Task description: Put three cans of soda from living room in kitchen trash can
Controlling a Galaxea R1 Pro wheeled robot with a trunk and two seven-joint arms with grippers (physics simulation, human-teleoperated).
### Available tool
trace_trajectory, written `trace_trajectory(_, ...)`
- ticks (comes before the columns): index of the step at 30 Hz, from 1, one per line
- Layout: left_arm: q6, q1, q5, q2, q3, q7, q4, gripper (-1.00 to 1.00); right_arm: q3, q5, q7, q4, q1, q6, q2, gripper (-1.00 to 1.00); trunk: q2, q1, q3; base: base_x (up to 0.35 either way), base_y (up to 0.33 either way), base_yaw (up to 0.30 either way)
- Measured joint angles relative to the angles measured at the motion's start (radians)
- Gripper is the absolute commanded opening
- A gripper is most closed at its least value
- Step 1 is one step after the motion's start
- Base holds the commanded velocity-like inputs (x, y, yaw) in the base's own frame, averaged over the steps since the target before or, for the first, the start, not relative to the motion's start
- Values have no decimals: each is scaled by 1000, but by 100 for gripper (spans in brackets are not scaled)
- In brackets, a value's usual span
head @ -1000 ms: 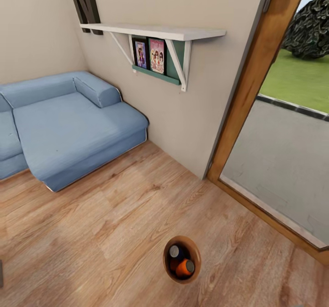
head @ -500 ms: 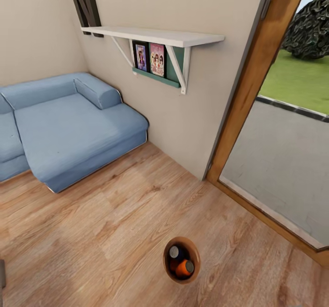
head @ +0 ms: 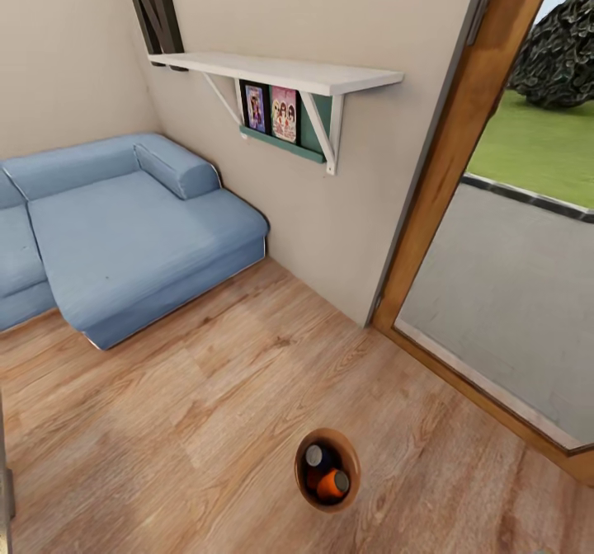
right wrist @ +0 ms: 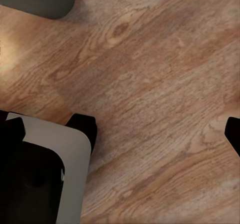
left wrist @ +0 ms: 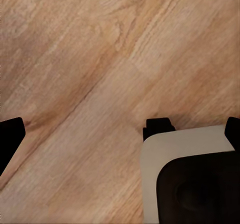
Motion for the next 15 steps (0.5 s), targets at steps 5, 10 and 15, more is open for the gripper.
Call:
trace_trajectory(5, 0, 0, 0, 0, 0, 0, 0, 100, 0, 0, 0, 0, 0, 0, 0, 100, 35, -19, 16, 0, 0, 0)
trace_trajectory(10, 0, 0, 0, 0, 0, 0, 0, 100, 0, 0, 0, 0, 0, 0, 0, 100, 70, -38, 31, 0, 0, 0)
trace_trajectory(15, 0, 0, 0, 0, 0, 0, 0, 100, 0, 0, 0, 0, 0, 0, 0, 100, 105, -58, 47, 0, 0, 0)
